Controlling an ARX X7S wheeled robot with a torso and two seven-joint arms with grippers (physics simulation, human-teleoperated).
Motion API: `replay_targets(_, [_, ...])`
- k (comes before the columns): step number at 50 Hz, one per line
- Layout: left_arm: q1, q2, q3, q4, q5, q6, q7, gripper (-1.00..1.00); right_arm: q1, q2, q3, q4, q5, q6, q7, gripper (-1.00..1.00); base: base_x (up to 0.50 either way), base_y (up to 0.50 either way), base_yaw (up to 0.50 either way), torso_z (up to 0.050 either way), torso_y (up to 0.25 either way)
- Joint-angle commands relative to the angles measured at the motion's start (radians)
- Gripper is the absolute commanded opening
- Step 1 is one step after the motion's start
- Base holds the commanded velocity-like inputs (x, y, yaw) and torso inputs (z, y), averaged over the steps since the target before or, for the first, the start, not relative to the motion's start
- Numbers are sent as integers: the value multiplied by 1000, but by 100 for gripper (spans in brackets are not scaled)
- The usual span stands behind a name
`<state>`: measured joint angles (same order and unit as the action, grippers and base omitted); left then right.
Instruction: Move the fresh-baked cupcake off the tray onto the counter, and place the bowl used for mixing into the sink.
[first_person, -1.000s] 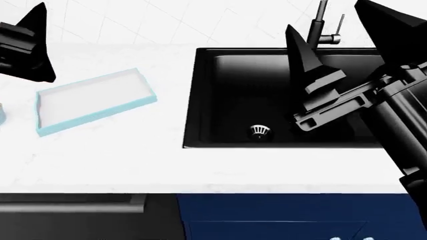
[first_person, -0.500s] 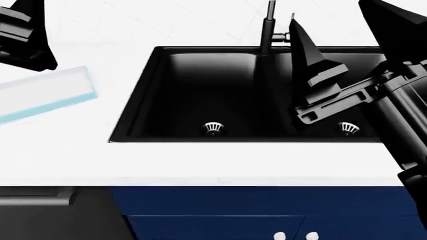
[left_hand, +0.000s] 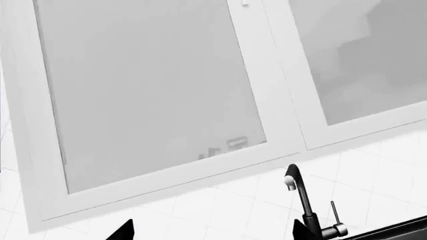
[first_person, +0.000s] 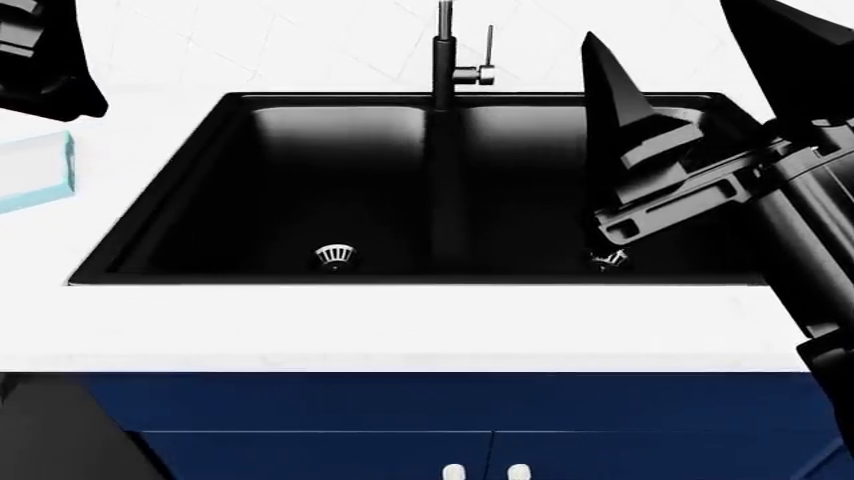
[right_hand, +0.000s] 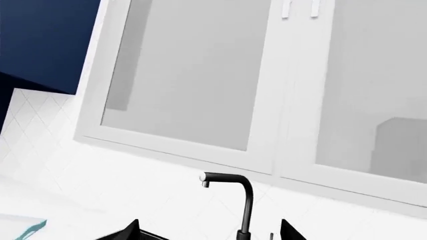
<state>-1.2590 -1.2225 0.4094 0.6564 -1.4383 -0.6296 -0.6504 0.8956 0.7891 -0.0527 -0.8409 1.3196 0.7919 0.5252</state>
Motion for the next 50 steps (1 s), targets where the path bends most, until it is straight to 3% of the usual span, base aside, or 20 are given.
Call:
replay_targets(1, [8,-1,-11,3,7,15,-1,100,10,-2,-5,1,1,-4,1,100,0,-500,0,0,0])
replay_targets(50, [11,2,-35,32,16,31,3,100,71,-7,-35,15,10,-2,15,100,0,-487,0,0,0])
